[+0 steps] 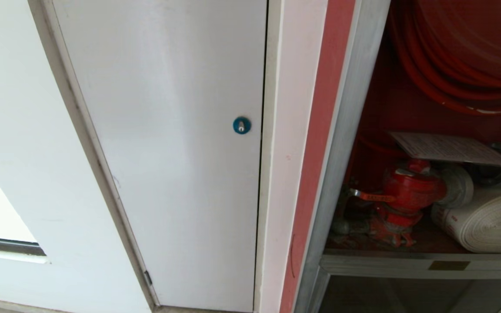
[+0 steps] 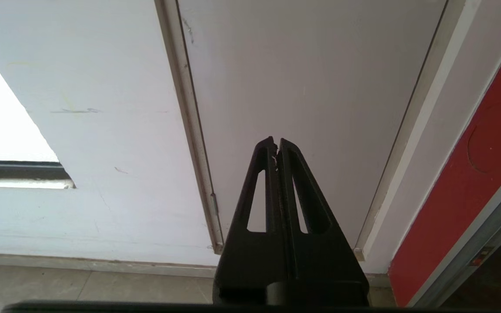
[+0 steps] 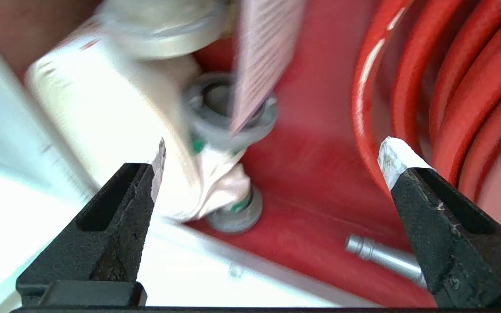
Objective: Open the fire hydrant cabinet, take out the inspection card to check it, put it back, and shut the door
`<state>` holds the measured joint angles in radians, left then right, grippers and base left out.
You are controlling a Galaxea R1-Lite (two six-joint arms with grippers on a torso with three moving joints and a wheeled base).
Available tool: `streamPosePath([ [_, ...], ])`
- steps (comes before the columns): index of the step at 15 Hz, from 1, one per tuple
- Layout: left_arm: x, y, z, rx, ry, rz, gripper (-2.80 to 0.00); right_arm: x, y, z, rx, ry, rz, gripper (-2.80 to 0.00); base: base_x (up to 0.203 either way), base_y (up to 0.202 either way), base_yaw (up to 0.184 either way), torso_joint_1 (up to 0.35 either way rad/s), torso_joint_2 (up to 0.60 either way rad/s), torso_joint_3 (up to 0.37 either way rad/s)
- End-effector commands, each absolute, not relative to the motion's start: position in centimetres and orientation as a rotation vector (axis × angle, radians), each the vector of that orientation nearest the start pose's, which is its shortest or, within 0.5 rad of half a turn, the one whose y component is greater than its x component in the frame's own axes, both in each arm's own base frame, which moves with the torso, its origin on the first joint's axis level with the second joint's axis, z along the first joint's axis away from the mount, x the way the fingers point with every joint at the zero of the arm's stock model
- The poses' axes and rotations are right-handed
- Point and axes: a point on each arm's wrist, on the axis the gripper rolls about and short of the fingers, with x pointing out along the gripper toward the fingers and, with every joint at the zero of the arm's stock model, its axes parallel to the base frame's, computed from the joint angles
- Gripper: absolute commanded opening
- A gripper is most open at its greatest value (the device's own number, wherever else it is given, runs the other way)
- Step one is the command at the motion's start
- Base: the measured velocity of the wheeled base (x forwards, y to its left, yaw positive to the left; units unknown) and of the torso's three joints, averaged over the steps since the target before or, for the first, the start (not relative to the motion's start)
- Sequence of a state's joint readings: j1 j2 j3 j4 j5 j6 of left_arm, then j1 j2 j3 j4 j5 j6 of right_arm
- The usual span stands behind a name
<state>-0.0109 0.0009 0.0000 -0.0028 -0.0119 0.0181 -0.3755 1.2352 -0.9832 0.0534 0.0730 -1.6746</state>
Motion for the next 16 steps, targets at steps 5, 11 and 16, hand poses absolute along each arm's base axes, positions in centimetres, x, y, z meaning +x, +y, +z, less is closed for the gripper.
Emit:
streamPosePath([
  [5, -2.2, 0.0, 7.4, 0.018, 0.004, -0.023, -2.8, 11.7, -4.4, 30.2, -1.644, 0.417, -0.031, 0.0, 0.0, 0.0, 0.0, 0.0, 0.0, 0.0],
  [11, -2.2, 0.0, 7.4, 0.018, 0.006, -0.023, -2.8, 8.4, -3.1, 30.7, -1.687, 0.393, -0.047, -2.8, 0.0, 0.0, 0.0, 0.0, 0.0, 0.0],
  [16, -2.2, 0.0, 7.4, 0.018, 0.004, -0.023, -2.8, 7.4, -2.7, 31.6, -1.636, 0.358, -0.095, -2.8, 0.0, 0.0, 0.0, 0.0, 0.0, 0.0],
])
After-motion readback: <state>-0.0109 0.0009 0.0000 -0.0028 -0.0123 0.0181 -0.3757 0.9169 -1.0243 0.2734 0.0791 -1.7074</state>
